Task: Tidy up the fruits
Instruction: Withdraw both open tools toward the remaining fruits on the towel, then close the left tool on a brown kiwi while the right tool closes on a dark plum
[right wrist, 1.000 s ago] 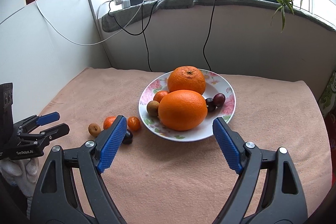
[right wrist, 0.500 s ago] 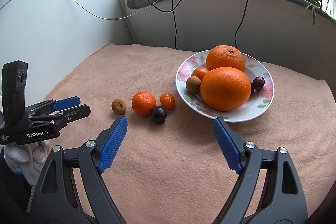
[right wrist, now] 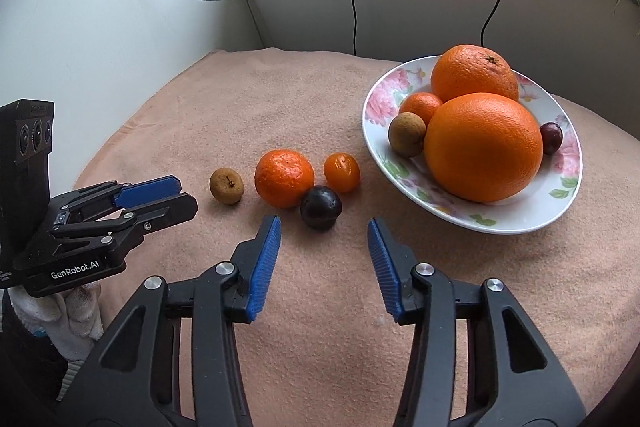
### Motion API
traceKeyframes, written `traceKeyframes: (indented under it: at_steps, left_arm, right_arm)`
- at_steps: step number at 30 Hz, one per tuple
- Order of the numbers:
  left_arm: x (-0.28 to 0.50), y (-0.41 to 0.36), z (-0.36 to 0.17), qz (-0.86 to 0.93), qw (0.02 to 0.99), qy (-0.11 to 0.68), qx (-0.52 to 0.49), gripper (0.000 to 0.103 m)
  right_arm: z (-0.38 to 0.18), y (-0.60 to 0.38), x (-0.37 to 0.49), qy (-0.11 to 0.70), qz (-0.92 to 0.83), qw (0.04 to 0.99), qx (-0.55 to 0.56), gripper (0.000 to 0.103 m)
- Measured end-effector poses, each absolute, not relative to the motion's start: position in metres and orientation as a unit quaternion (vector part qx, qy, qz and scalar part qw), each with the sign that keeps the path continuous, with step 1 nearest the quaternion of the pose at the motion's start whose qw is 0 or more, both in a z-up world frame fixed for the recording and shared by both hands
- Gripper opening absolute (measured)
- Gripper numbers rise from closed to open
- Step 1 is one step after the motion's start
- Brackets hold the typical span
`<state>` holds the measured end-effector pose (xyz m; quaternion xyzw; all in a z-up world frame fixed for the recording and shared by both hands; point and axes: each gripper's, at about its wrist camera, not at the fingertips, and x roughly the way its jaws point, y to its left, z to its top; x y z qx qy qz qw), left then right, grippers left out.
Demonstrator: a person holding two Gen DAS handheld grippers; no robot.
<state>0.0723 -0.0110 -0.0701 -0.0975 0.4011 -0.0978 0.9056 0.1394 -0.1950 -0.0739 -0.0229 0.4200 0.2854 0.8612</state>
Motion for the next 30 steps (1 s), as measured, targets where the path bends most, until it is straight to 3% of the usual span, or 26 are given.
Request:
traceKeyframes:
  at_steps: [22, 30]
  left_arm:
    - [0.094, -0.023, -0.081, -0.117, 0.895, 0.423, -0.076, 0.035]
    - [0.097, -0.022, -0.083, -0.116, 0.894, 0.426, -0.077, 0.030]
  right_arm:
    - [-0.086, -0.174, 0.162, 0.437, 0.287, 0.851, -0.045, 0.040]
    - [-0.089, -0.172, 0.163, 0.441, 0.291, 0.848, -0.047, 0.030]
